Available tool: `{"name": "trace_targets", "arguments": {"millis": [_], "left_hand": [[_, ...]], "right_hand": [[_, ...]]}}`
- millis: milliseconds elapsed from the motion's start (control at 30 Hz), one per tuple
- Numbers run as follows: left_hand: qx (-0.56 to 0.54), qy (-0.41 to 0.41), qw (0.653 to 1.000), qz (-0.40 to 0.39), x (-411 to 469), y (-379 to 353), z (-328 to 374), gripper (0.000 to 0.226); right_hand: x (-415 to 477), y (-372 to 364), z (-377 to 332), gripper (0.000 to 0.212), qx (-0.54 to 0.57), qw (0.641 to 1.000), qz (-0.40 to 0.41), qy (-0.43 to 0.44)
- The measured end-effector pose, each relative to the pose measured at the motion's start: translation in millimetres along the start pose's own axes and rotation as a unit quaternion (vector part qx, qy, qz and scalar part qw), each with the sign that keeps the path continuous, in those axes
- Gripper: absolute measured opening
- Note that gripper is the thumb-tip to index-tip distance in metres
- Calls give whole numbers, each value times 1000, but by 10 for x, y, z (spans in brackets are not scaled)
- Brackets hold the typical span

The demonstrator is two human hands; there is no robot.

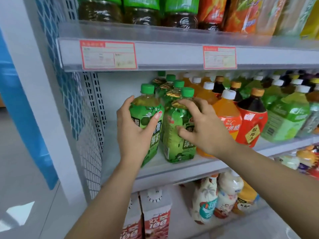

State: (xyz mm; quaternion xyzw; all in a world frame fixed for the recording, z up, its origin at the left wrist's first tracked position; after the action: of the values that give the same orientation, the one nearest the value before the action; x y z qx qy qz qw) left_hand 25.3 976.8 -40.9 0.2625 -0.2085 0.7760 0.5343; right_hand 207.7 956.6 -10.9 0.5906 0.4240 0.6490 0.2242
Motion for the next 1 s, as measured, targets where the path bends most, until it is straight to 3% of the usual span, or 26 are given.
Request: {"name": "trace_targets", "arguments": {"millis": [133,300,433,567,667,833,933,1000], "left_hand": [[-18,16,1000,9,62,-18,-197,76],[73,17,997,-27,388,-137,-391,85],[208,114,969,-64,694,-252,-605,86],[221,156,956,-117,591,-348,-611,82],[181,90,971,-130,322,-407,-367,63],[12,-95,995,-41,-277,-465,396,33],[-41,-178,982,-46,-658,-674,702,26],[-63,-210,971,-94,-902,-956,856,24]], "right_hand": [[-2,-3,5,65,-2,1000,6,2],[-16,-4,-9,65,-7,1000,0,-3],[-21,-1,-14,65,-6,1000,2,-2],[-34,1,-10,66,-3,1000,-1,0],[-34,-4,-5,67,-5,1000,-9,10],[-222,127,128,71,31,997,-50,43],[-554,404,403,55,9,998,-22,61],[-835,564,722,41,-18,998,-39,42]]}}
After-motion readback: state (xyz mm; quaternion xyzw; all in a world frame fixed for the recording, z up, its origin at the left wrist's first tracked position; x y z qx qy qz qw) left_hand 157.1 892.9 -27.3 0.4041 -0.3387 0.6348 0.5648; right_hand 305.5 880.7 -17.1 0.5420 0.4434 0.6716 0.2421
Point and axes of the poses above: each hand's wrist, its own x-axis towards the middle knuckle, its own y-axis out of the back of the hand, z = x × y, the point moved 7 cm from there along x, towards the middle knuckle, and after that the axes turned 9 degrees about -x, right-handed, at the moved point
